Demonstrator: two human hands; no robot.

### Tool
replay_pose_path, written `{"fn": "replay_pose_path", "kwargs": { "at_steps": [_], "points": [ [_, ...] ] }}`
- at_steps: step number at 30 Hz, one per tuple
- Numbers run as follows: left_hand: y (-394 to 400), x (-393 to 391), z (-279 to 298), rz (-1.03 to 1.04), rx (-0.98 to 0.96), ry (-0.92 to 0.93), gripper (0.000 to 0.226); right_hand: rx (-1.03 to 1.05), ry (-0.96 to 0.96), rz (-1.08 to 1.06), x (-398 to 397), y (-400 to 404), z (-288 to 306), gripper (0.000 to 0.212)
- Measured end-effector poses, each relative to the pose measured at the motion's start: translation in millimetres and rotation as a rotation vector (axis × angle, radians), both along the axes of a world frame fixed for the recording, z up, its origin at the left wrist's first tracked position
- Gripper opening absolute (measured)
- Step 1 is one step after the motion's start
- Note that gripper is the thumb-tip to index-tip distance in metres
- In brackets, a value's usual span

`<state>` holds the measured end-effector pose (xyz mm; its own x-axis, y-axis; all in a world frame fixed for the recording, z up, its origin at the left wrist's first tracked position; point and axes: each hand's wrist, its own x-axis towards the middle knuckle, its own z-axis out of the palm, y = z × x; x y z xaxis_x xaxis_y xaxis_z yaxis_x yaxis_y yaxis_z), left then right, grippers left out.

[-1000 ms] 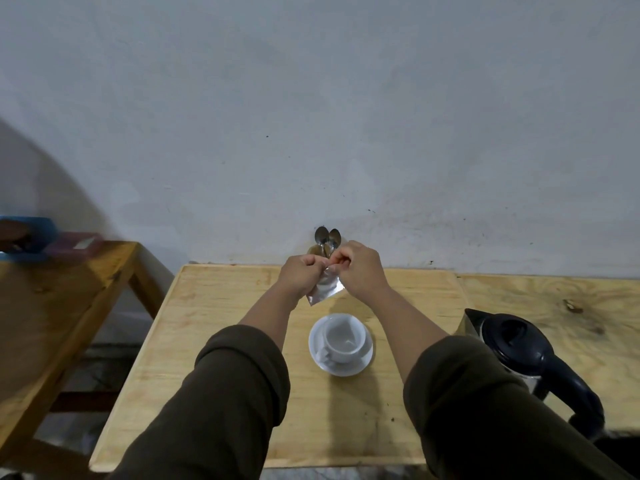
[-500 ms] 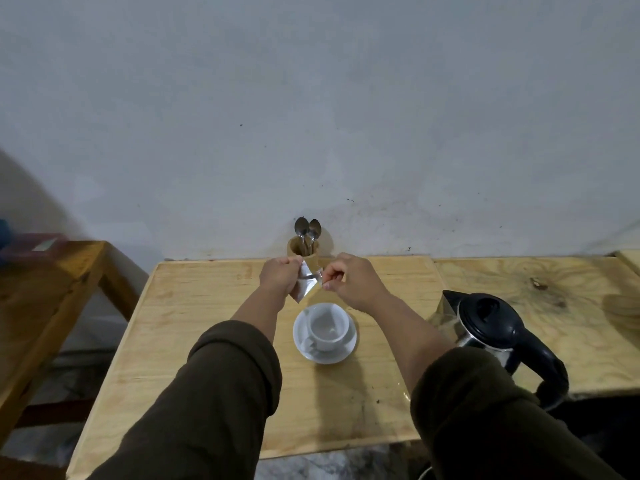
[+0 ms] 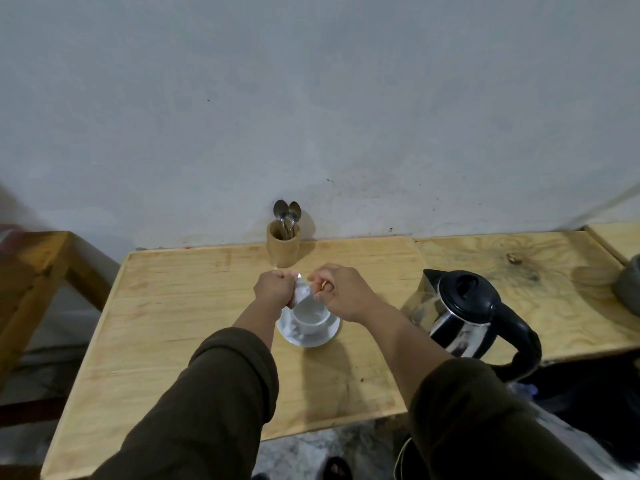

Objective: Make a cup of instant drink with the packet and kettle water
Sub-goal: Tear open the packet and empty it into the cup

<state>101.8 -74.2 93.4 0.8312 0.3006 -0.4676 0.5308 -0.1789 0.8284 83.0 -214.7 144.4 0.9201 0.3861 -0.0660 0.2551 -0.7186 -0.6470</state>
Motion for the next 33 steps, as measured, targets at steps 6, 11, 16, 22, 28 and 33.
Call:
{"fn": "replay_pose_path", "kwargs": {
  "at_steps": [6, 11, 16, 22, 28, 33],
  "points": [
    [-3.8, -1.6, -9.7, -0.189, 0.311, 0.138, 0.032, -0.008, 0.106, -0.054, -18.3, -4.6, -31.4, 0.011],
    [-11.2, 3.9, -11.0, -0.327, 0.529, 0.166, 0.037, 0.050, 0.194, -0.135, -23.2, -5.0, -53.6, 0.011],
    [-17.7, 11.5, -11.6, -0.391, 0.617, 0.203, 0.031, 0.065, 0.204, -0.176, -16.8, -1.5, -64.8, 0.021],
    [-18.1, 19.1, -13.4, -0.460, 0.700, 0.215, 0.041, 0.052, 0.171, -0.215, -5.6, -2.6, -65.7, 0.024],
    [-16.1, 23.0, -19.8, -0.418, 0.608, 0.212, 0.068, 0.057, 0.175, -0.261, 0.8, -3.9, -62.6, 0.018],
    [-13.5, 22.3, -18.4, -0.348, 0.528, 0.234, 0.072, 0.012, 0.189, -0.290, 7.9, -1.4, -59.9, 0.043]
  ]
}}
